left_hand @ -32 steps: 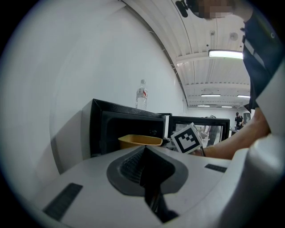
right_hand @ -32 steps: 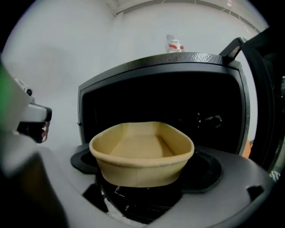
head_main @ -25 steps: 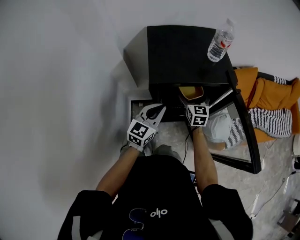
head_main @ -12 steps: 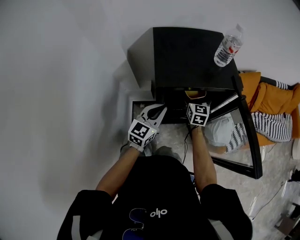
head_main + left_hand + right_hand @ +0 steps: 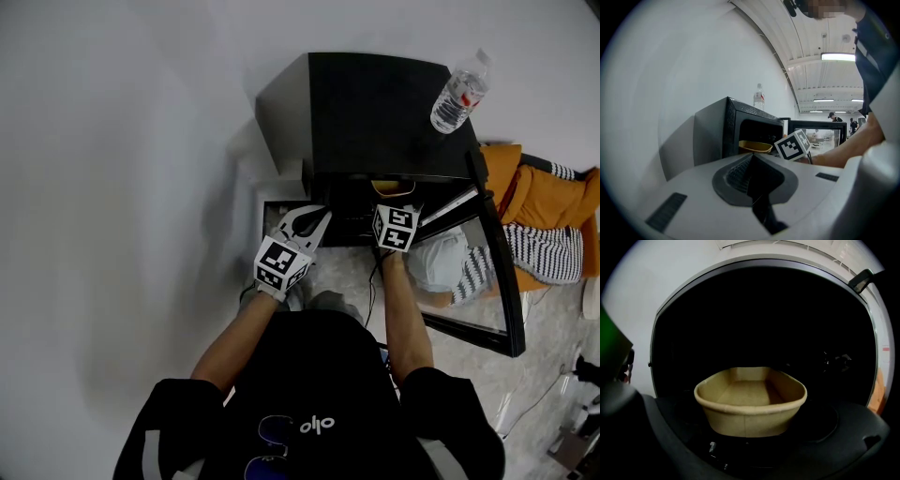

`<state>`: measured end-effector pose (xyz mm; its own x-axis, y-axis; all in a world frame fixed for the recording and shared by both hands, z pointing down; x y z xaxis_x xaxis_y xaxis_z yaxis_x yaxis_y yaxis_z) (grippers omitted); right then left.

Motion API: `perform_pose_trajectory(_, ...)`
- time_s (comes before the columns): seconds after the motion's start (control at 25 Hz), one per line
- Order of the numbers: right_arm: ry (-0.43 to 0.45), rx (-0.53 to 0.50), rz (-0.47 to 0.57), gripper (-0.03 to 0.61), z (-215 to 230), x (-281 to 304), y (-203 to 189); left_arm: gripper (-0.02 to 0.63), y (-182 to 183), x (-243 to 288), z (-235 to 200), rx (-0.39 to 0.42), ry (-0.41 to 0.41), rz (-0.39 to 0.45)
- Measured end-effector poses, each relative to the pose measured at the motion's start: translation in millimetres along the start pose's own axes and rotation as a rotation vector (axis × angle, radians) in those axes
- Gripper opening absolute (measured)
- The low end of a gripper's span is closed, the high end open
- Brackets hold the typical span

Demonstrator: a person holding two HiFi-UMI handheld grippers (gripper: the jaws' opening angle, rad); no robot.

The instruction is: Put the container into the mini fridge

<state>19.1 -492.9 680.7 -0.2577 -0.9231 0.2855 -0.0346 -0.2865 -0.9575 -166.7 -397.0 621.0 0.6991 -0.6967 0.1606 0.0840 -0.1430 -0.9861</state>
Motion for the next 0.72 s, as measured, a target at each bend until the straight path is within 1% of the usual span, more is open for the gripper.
perform_pose_trajectory(0.2, 0.025, 0.021, 0.002, 0.555, -2.1, -7.2, 0.2, 0.006, 3.2, -9.6, -1.9, -0.002, 0.012, -0.005)
perform_pose_trajectory(0.36, 0.052, 0.022, -0.032, 0.572, -3.7, -7.4, -1.8, 0.006, 8.8, -18.3, 2.6, -0.009, 0.024, -0.013)
perform_pose_trajectory(0.56, 0.058, 0.012, -0.062, 0.577, -4.1, -8.3, -3.4, 0.006, 16.4, -33.2, 10.1, -0.010, 0.040, -0.023)
perform_pose_trajectory(0.72, 0.054, 0.025, -0.077, 0.578, -2.0, -21.4, -4.5, 0.006, 24.3, -47.4, 9.8, -0.017, 0.067, -0.030)
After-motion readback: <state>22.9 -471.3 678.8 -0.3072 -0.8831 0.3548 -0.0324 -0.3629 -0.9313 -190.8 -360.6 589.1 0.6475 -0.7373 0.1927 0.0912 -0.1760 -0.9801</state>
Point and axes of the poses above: the fingertips, and each gripper's own axes: x forward along the fingers, z to its right, y out of its top, the point moved 4 cm from there along -x, backward along the fingers, and after that the axes turned 6 degrees about y, right-handed, at the moved point
